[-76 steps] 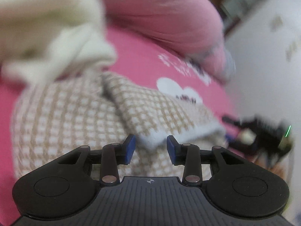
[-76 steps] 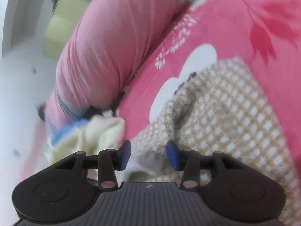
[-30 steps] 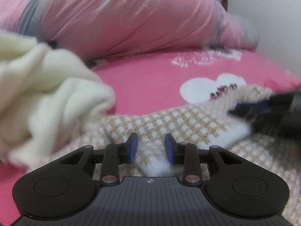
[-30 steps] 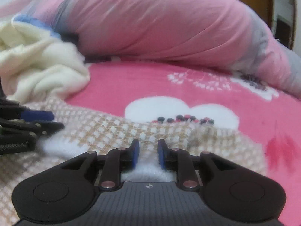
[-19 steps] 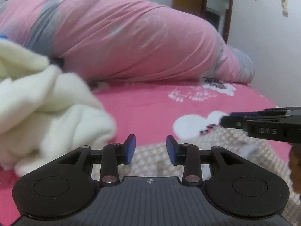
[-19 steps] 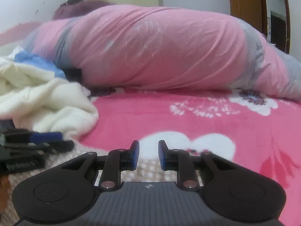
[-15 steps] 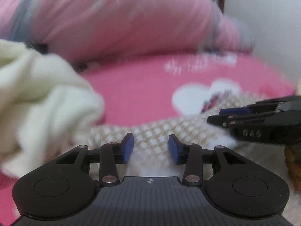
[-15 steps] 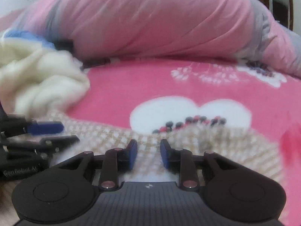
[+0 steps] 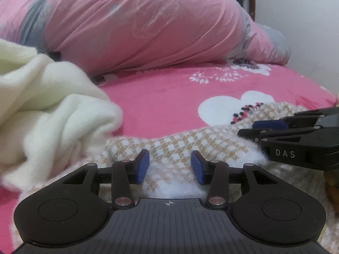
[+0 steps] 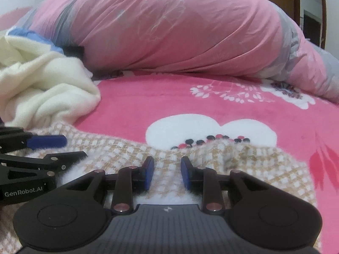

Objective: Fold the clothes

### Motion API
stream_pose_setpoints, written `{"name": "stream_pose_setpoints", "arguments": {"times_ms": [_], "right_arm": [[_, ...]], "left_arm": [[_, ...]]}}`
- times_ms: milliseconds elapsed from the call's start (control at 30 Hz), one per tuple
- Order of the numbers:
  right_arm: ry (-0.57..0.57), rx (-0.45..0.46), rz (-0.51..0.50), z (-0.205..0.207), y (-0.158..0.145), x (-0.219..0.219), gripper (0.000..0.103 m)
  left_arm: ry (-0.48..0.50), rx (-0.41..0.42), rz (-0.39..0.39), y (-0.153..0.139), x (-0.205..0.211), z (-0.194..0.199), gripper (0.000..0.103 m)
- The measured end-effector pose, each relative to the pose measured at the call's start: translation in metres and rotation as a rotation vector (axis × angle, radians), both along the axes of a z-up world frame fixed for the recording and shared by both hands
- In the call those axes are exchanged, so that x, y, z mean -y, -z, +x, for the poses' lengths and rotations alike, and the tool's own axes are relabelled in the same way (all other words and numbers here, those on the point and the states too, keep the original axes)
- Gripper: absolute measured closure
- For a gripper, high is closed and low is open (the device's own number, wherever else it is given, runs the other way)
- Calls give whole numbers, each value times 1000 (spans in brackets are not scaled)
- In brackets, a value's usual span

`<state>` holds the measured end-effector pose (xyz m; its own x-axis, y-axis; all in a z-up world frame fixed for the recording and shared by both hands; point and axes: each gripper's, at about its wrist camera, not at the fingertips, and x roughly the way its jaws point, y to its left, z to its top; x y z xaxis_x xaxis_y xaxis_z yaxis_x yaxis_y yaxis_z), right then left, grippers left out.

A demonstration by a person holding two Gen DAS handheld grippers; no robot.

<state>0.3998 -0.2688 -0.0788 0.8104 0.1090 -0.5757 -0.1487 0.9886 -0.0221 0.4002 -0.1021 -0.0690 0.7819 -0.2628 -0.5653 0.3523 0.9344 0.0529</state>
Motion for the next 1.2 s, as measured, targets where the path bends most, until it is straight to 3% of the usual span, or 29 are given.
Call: {"name": "stream_pose_setpoints", "arguments": {"times_ms": [133,167,267,367,433,533,600,633,767,833,900,1100,1200], "right_arm": [[16,-3,-63,-15,-4,-8,72],[22,-2,-66,-19,-5,-8,72],[58,-2,-22,-31,-12,-3,68],[120,-29,84,-46,-28,15,68],[154,-27,134,-63,-42,22,68],[115,-16,186,-108,-59,22,67],[84,-23,140,-136,-54,13,64],[77,-30,104,-149,-48,7,60],[134,-57,37,-187,-25,-6,59],[160,-70,12,-206,-15,-12,59],[163,-72,84,-223,-25,-5,59],[224,-132,103,-272,-18,11,58],[233,-118,129,-305,-13,17,58]], "left_arm": [[-17,28,61,-2,-1,-19,56],[-32,24,55,-2,-5,-22,51],[-80,-17,-38,-2,-24,-27,43],[-124,-59,-138,-8,-47,-38,41],[-136,-54,-137,-18,-55,-57,41],[-85,-20,-160,-35,-63,-100,41],[-41,-8,-181,-39,-64,-125,40],[-25,-10,-180,-38,-62,-137,39],[-38,-90,-56,-7,-45,-171,39],[-49,-84,-83,-5,-50,-195,39],[-48,-94,-129,-10,-57,-217,39],[-29,-92,-89,-3,-67,-274,38],[-31,-70,-85,-2,-70,-299,38]]}}
